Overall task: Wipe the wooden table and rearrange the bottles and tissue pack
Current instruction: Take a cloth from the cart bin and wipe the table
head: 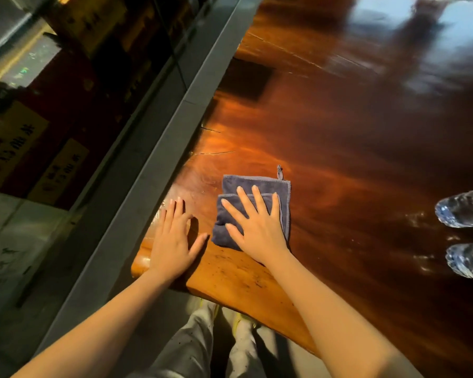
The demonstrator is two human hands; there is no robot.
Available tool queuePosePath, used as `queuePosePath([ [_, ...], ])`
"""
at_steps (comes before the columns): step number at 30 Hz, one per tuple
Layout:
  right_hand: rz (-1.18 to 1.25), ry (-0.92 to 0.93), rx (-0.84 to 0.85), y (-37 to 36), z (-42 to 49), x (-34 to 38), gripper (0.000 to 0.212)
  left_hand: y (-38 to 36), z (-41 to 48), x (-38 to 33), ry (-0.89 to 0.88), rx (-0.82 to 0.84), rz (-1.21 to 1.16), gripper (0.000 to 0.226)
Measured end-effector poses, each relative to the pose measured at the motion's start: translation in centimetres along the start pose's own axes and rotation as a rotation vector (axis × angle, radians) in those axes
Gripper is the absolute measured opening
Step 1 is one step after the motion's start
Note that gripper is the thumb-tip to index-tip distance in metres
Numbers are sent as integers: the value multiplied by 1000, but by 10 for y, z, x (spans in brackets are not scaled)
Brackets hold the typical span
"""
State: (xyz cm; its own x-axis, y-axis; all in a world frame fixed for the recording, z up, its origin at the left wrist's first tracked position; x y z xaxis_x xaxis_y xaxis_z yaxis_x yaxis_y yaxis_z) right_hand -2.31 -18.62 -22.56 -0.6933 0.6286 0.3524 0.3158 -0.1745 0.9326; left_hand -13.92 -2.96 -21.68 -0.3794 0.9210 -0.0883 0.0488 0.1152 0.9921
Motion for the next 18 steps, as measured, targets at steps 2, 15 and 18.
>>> queuePosePath([
  [2, 1, -21, -1, 3, -17, -13, 55, -1, 0, -2, -15, 22, 97, 74],
  [15, 10, -411, -80, 19, -121, -65, 57, -14, -9, -11, 100, 77, 206, 79],
  [18, 23, -513, -114, 16, -127, -56, 59, -16, -10, -10, 101, 78, 217, 77],
])
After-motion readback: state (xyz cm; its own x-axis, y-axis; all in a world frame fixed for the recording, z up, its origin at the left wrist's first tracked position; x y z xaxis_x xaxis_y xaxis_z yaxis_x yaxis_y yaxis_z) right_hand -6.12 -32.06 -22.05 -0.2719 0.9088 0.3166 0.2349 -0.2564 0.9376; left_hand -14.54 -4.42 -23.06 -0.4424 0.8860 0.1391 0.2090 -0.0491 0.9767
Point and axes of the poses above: each hand's wrist, its own z-axis towards the middle knuckle, its own y-axis out of the back of the hand, x = y × z, the point moved 4 cm from there along z, towards the middle knuckle, and after that the axes turned 12 degrees about z, right-handed, at the moved point
